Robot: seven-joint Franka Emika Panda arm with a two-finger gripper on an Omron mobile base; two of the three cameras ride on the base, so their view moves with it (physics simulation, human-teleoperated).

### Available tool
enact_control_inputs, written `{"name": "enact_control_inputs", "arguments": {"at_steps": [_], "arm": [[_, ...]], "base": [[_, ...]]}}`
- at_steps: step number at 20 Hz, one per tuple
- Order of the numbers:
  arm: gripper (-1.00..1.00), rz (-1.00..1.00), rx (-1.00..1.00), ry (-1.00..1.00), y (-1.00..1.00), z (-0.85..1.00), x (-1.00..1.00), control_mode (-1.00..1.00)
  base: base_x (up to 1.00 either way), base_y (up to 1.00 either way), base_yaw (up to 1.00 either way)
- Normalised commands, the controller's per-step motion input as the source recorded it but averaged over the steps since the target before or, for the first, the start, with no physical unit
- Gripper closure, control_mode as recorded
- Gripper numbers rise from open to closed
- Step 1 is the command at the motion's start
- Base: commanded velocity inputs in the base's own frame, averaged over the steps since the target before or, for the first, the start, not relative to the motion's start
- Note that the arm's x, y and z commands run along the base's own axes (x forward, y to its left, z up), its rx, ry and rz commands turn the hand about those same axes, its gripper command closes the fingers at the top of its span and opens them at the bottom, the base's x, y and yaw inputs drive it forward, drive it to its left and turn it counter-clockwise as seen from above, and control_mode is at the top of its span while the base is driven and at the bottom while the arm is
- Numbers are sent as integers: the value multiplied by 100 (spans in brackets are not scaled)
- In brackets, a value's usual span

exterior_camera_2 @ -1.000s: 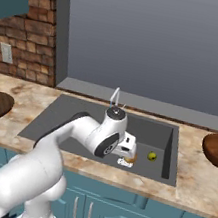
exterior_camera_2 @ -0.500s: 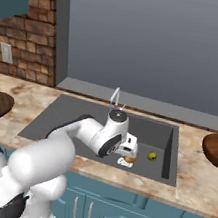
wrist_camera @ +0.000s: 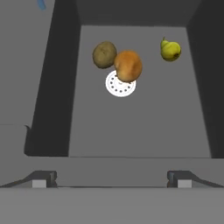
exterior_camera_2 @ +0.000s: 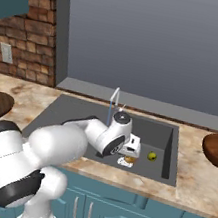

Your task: Pick the potatos from the sink and place them in one bowl. Place the pear in the other bowl. Then turn off the sink faucet.

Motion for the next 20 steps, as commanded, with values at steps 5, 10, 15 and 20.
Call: {"name": "enact_control_inputs", "arguments": {"at_steps": [5, 10, 15, 20], "arm": [[-100, 0, 7, 0, -16, -1, 14, -100], [-100, 0, 6, 0, -6, -7, 5, -100], [-100, 0, 5, 0, 0, -12, 13, -100], [-100, 0, 2, 0, 0, -19, 21, -100]], "base": [[0, 0, 0], [0, 0, 0], [0, 0, 0], [0, 0, 0]]}}
